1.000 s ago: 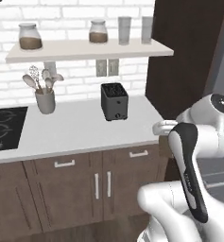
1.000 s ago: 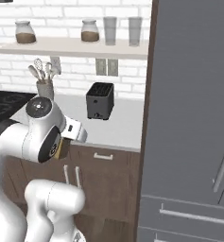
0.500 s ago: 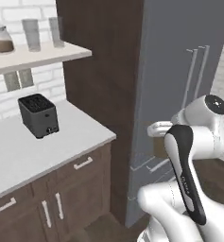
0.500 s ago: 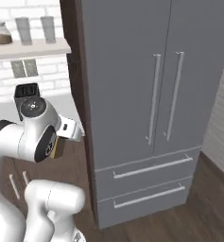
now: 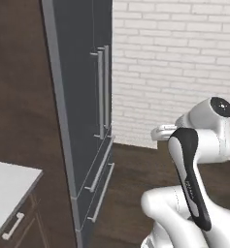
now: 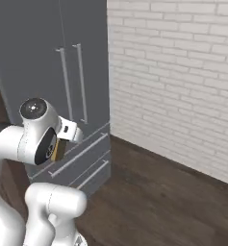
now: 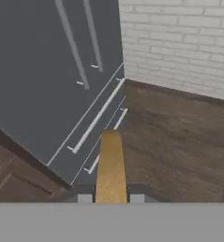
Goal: Start the toaster. Once the lever pops up, take the bread to the plate on the dining counter.
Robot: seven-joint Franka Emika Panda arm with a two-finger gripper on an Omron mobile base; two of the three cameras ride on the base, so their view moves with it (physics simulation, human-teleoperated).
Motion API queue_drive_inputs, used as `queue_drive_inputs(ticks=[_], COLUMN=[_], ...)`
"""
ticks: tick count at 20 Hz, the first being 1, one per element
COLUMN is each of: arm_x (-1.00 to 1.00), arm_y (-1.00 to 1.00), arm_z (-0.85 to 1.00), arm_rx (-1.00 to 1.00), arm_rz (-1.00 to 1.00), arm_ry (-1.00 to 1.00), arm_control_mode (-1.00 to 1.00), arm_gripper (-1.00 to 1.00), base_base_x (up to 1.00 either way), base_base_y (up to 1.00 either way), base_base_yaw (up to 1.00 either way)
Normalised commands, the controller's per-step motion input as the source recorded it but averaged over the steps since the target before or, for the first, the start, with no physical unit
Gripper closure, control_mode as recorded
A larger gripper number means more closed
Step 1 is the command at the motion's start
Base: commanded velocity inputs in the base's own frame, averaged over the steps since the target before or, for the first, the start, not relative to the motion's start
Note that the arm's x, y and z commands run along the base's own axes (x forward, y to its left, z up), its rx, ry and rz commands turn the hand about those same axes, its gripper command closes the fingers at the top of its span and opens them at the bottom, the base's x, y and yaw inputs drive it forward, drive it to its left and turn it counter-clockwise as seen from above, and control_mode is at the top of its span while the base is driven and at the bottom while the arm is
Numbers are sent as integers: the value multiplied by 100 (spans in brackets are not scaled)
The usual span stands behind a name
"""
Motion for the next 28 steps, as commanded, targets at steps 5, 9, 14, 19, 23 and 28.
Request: queue_drive_inputs(ticks=[5,9,14,19,23,28], arm_x=[0,0,0,0,0,0], arm_y=[0,0,0,0,0,0], arm_z=[0,0,0,0,0,0], arm_rx=[0,0,0,0,0,0], arm_rz=[0,0,0,0,0,0], arm_ry=[0,0,0,0,0,0], arm_control_mode=[100,100,100,100,100,100], arm_gripper=[100,100,100,100,100,100], base_base_x=[0,30,82,100,100,100], base_base_y=[-23,-22,-10,0,0,0], base_base_yaw=[-89,-73,-55,-41,-39,-43])
